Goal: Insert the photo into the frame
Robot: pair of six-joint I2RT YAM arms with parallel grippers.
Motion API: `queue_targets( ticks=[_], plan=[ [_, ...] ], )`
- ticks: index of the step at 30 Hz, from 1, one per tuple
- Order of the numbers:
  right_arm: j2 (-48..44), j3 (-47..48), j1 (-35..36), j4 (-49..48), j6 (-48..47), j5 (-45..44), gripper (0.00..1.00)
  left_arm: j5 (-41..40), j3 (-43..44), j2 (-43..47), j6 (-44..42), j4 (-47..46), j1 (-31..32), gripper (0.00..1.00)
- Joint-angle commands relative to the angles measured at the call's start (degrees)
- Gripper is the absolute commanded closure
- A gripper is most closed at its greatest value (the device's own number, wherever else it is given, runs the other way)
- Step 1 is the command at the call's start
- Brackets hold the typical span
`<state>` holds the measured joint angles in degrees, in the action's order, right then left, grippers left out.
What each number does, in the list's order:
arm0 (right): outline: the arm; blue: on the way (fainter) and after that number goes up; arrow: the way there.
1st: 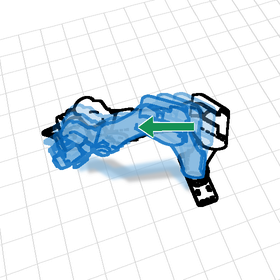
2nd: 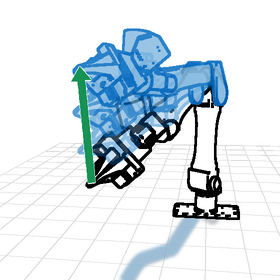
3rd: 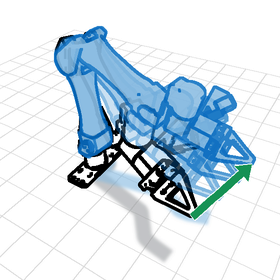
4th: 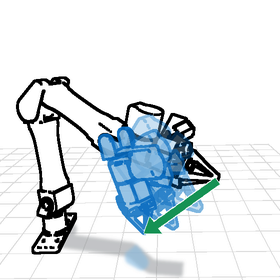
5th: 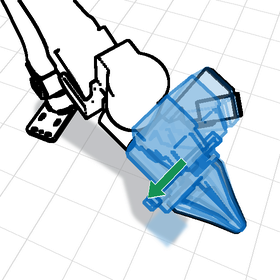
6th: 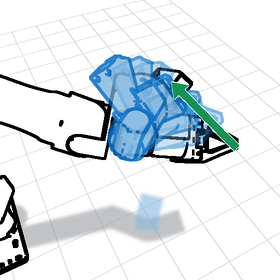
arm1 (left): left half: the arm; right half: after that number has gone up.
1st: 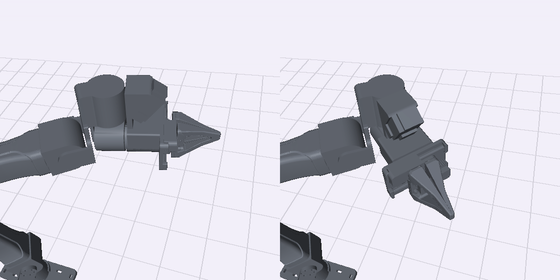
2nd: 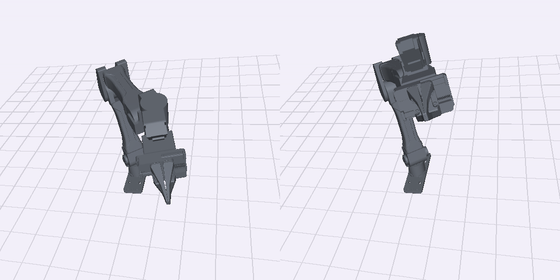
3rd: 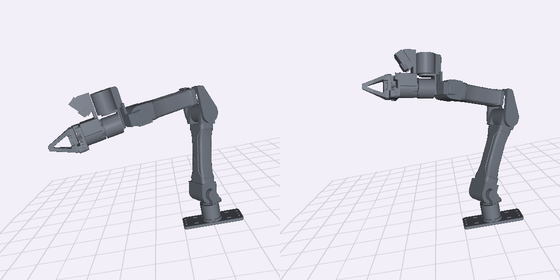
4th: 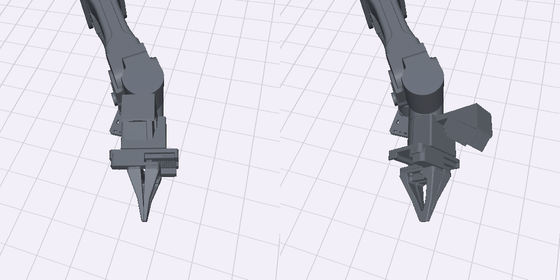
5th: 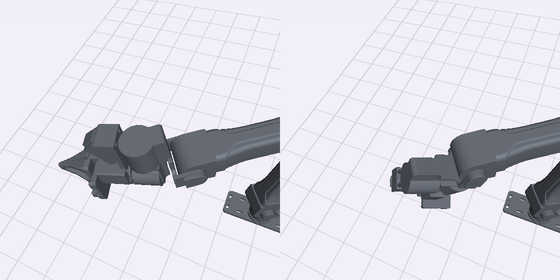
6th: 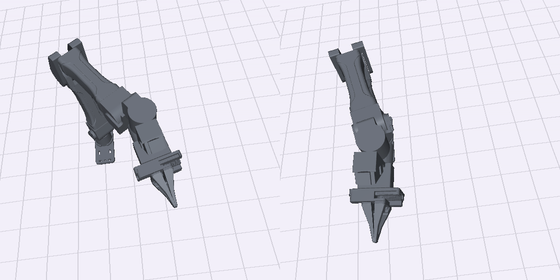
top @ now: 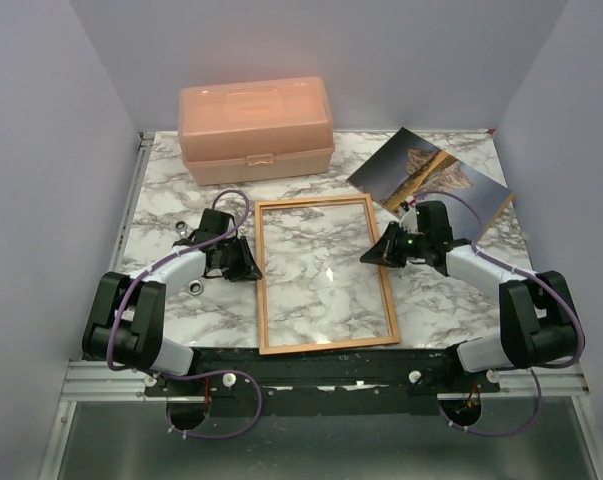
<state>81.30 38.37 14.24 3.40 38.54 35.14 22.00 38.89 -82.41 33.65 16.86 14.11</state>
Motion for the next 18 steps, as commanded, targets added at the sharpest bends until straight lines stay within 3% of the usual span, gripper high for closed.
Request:
queue_targets(
  ticks=[1, 7, 18],
  plan=[
    [1.66, -1.36, 0.7, -2.84, 0.88, 3.77, 0.88, -1.89, -0.05, -1.79, -1.12, 1.95, 1.01, 0.77],
    [1.94, -0.64, 0.92, -0.8, -0.37, 1.69, 0.64, -1.96, -0.05, -1.8, -1.13, 1.95, 1.1, 0.77],
    [2.1, 2.78, 3.39, 6.66, -2.92, -6.24, 0.36, -2.13, 0.04, -1.82, -1.04, 2.04, 1.18, 0.77]
  ],
)
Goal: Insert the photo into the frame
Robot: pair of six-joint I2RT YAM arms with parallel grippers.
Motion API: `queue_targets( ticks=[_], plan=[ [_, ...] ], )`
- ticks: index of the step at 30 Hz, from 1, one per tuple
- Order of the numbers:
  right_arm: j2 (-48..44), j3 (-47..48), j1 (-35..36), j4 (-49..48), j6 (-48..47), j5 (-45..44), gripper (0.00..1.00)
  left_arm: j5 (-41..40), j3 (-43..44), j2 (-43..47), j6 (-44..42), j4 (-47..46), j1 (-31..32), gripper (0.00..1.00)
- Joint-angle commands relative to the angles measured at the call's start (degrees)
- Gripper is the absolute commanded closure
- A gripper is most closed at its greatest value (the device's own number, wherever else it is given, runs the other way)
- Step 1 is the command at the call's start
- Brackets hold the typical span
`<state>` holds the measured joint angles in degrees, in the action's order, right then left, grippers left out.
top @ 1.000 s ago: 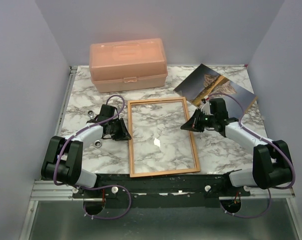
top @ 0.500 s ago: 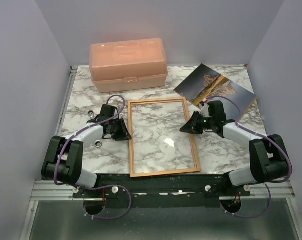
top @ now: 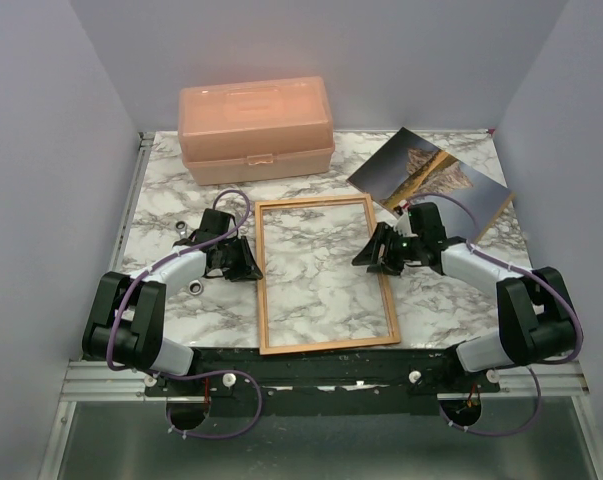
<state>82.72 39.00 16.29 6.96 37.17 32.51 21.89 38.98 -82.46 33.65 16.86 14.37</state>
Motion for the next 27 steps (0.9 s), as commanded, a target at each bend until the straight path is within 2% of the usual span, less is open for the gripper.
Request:
queue_targets(
  ticks=[1, 5, 18, 27],
  plan=[
    [0.79, 2.34, 1.67, 3.3, -1.52, -3.96, 0.34, -2.02, -0.05, -1.8, -1.04, 2.04, 0.92, 0.77],
    [1.51, 3.3, 3.59, 4.56, -1.8, -6.29, 0.26, -2.03, -0.05, -1.91, -1.12, 2.05, 0.93, 0.77],
    [2.34, 8.5, 8.34, 13.78, -2.33, -18.56, 0.13, -2.18, 0.13, -2.0, -1.22, 2.19, 1.1, 0.77],
    [1.1, 10.43, 8.97, 16.57, -2.36, -20.71, 0.1, -2.25, 0.24, -2.02, -1.31, 2.29, 1.18, 0.77]
  ],
)
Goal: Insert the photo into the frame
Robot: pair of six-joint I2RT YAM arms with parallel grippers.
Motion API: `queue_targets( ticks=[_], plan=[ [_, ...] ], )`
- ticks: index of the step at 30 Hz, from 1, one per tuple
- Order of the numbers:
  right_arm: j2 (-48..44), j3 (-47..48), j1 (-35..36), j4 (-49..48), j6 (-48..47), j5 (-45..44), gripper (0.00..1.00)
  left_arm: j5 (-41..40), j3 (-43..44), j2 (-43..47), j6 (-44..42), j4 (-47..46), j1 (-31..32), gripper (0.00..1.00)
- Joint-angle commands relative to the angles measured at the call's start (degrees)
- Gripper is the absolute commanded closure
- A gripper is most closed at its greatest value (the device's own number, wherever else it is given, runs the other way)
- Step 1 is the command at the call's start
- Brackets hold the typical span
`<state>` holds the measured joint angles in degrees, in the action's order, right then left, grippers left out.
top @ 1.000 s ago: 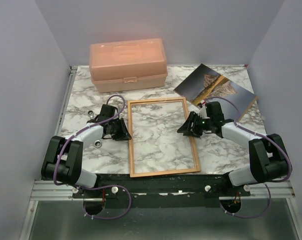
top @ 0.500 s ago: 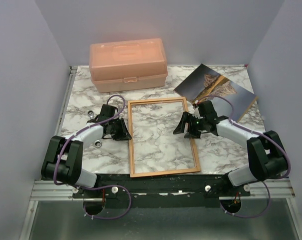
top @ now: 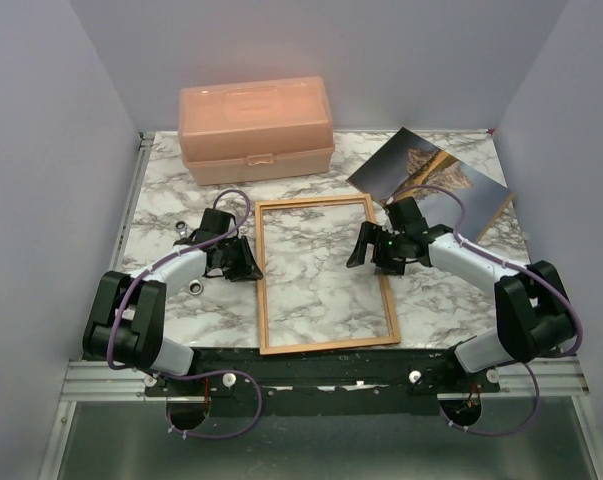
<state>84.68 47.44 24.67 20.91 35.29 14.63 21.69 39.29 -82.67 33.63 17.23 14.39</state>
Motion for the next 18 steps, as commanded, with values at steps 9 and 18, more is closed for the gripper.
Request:
queue_targets(
  ticks=[9, 18],
  plan=[
    [-2.24, 3.87, 0.51, 6.14, -0.74, -8.17, 0.08, -2.35, -0.43, -1.21, -1.37, 1.51, 1.16, 0.77],
    [-3.58, 4.5, 0.56, 8.76, -0.59, -14.4, 0.04, -0.54, -0.53, 3.13, -1.37, 0.44, 1.16, 0.75]
  ],
)
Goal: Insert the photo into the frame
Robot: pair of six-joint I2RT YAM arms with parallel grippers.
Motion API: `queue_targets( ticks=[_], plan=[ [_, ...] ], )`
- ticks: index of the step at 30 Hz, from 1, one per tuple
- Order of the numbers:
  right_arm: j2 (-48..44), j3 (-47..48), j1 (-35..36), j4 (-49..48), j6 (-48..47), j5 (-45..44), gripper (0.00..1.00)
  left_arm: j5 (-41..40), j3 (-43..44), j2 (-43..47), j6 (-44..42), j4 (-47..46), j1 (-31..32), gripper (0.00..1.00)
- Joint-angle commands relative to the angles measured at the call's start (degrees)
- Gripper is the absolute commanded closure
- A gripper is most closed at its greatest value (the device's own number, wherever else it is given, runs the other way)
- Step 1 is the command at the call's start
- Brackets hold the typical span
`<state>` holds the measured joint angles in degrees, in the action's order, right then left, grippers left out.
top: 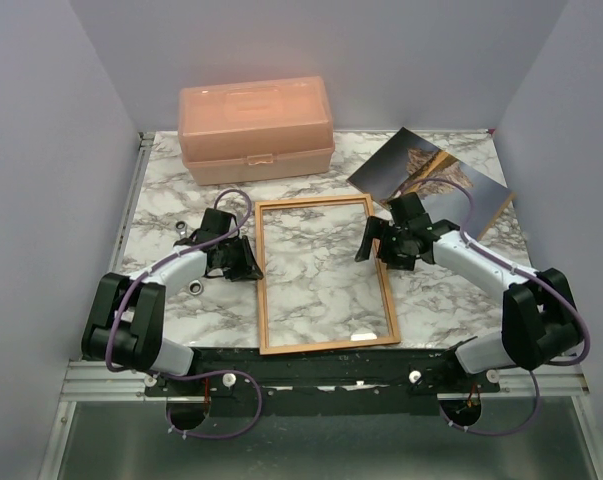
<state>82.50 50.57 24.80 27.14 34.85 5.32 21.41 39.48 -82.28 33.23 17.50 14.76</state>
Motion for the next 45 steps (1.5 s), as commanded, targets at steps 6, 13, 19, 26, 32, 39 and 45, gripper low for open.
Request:
queue_targets(
  ticks=[6, 13, 19, 26, 32, 39, 45],
  plan=[
    [0.98, -1.02, 0.43, 2.04, -0.31, -7.03, 0.02, -0.95, -0.64, 9.53, -1.14, 1.02, 0.79, 0.64],
    [2.79, -3.96, 0.38, -1.78, 0.58, -1.24, 0.02, 0.04, -0.87, 19.9, -1.68, 1.14, 0.79, 0.25],
    [3.88, -5.65, 0.57, -7.4, 2.44, 6.29, 0.03, 5.71, -0.93, 26.45, -1.46, -1.5, 0.79, 0.1],
    [6.64, -3.76, 2.96, -10.64, 4.99, 8.43, 0.03, 8.92, -0.11, 28.2, -1.24, -1.5, 0.88, 0.02],
    [9.86, -1.54, 6.19, -12.56, 7.09, 8.39, 0.03, 9.83, -0.45, 28.02, -0.73, -2.27, 1.23, 0.01],
    [11.78, 0.75, 8.34, -12.68, 7.72, 7.29, 0.02, 9.63, -0.2, 27.62, -0.7, -2.34, 1.84, 0.01],
    [8.83, 1.29, 8.27, -10.54, 7.52, 4.78, 0.0, 9.46, 0.12, 27.83, -0.89, -2.18, 2.26, 0.01]
  ],
)
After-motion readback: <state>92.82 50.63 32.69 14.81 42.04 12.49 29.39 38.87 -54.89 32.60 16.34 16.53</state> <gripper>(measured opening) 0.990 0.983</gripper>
